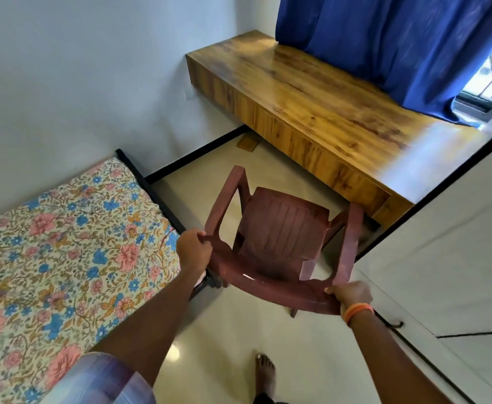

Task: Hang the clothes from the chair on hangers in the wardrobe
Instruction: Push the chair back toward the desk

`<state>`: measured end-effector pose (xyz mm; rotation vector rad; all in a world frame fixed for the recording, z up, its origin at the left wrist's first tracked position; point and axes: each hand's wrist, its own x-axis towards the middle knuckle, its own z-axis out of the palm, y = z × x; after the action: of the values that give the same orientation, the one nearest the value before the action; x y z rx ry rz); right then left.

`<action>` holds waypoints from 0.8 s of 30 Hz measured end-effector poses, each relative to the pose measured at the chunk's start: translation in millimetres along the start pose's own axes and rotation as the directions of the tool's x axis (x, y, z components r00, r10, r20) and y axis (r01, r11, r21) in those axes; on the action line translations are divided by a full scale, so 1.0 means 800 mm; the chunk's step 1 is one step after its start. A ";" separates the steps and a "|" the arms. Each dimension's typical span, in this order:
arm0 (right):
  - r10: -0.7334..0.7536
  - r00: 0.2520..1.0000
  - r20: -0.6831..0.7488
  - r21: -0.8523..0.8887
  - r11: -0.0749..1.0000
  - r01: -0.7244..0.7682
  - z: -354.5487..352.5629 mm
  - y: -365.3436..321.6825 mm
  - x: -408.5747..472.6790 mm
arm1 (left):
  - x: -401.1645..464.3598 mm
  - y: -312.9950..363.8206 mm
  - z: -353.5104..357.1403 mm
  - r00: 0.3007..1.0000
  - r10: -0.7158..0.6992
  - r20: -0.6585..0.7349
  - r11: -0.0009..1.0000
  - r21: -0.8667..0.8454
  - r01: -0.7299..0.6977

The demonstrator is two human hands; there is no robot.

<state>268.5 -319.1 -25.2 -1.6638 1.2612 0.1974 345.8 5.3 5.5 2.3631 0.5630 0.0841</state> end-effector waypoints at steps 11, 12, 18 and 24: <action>0.052 0.992 -0.111 0.112 0.993 -0.040 0.151 -0.053 0.013 | 0.176 0.025 -0.017 0.854 -0.519 0.030 0.711 -0.540 0.451; 0.047 0.992 -0.116 0.096 0.995 -0.036 0.163 -0.060 0.013 | 0.193 0.024 -0.016 0.843 -0.536 0.052 0.685 -0.557 0.470; 0.068 0.980 -0.187 0.112 0.993 -0.048 0.261 -0.127 -0.014 | 0.352 -0.016 -0.011 0.861 -0.475 0.185 0.719 -0.482 0.500; 0.080 0.971 -0.226 0.165 0.985 -0.043 0.377 -0.184 -0.076 | 0.448 0.008 -0.090 0.874 -0.437 0.211 0.753 -0.446 0.484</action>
<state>481.9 -53.9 -46.0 -1.5430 1.4650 -0.0620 656.7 195.6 31.6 1.6718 0.9456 -0.1027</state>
